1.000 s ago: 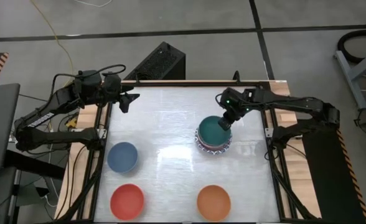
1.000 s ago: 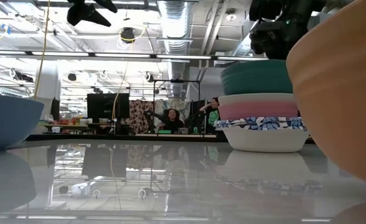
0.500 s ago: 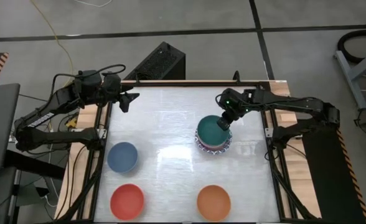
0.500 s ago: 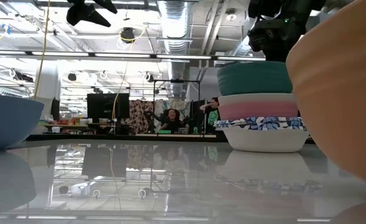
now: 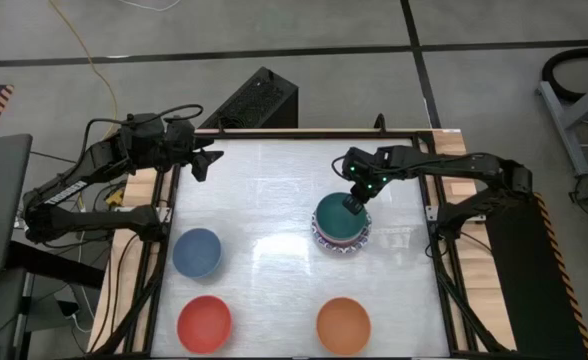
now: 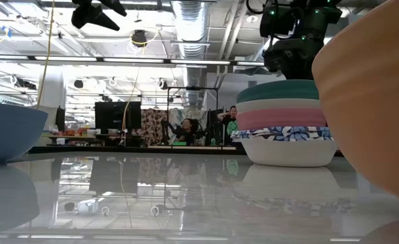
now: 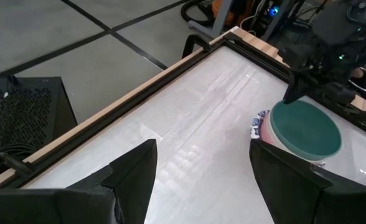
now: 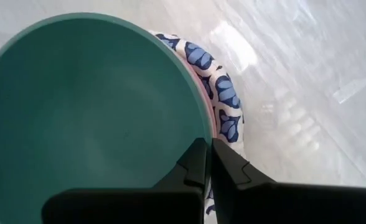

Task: Nest bowls inside each other
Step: Stack the green bowl on top of the gray bowl, then stack the blue bowl on top of the dark green bowl

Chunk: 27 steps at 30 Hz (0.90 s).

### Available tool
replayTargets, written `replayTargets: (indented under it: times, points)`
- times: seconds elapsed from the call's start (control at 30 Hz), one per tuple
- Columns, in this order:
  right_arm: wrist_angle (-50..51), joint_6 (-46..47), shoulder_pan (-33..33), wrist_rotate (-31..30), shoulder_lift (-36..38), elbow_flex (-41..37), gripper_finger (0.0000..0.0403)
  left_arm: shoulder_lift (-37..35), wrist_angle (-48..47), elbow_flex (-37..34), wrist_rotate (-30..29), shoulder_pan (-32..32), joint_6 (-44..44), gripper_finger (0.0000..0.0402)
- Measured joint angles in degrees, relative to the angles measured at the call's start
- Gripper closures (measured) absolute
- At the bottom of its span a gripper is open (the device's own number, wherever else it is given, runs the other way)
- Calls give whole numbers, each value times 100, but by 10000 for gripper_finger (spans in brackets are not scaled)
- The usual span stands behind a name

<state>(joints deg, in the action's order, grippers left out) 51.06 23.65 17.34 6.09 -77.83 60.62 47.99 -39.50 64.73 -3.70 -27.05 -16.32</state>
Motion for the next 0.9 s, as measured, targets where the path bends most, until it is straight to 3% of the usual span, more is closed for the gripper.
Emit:
replayTargets:
  times: [0.23, 0.67, 0.9]
  points:
    - [-53, -9, 44, -127, 305, 0, 371, 0, -2, 0, -33, 2, 61, 156]
    - [-120, -10, 41, -3, 213, 0, 248, 0, -11, 0, -63, 1, 63, 156]
    - [-220, -14, 121, -11, 400, 118, 230, 0, -11, 0, -61, 1, 57, 156]
